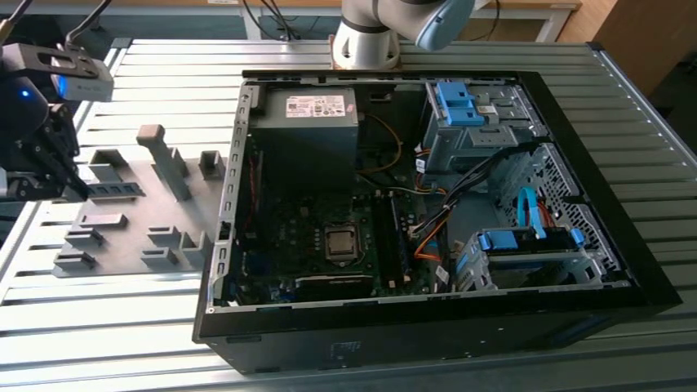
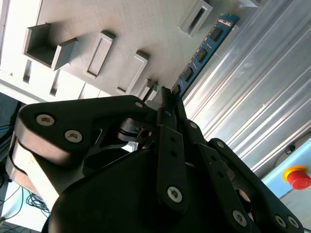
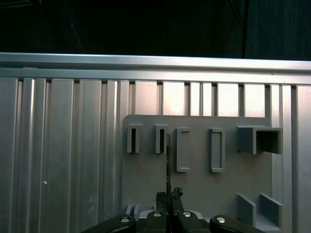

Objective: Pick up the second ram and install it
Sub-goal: 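Pick up the second ram and move it above second insertion slot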

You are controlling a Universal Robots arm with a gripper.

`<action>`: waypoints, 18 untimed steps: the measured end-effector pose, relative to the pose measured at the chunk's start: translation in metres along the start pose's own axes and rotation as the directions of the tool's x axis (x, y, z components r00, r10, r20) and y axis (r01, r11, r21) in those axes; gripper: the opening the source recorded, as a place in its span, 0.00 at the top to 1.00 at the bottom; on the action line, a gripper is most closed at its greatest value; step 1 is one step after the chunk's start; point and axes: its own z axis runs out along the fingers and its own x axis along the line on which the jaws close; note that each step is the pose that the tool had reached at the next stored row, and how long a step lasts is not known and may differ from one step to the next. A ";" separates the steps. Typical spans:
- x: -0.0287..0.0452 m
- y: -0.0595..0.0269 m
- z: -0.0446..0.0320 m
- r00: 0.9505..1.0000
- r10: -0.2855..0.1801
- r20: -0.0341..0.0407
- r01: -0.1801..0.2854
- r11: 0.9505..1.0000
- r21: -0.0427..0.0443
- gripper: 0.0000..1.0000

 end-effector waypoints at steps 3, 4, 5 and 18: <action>0.0000 0.0000 -0.0007 1.000 0.000 0.000 0.000 1.000 0.000 0.86; 0.0000 0.0000 -0.0010 1.000 0.000 0.000 0.000 1.000 0.000 0.86; 0.0000 0.0000 -0.0012 1.000 0.000 0.000 0.000 1.000 0.000 0.86; -0.0001 0.0001 -0.0038 1.000 0.000 0.000 0.000 1.000 0.000 0.86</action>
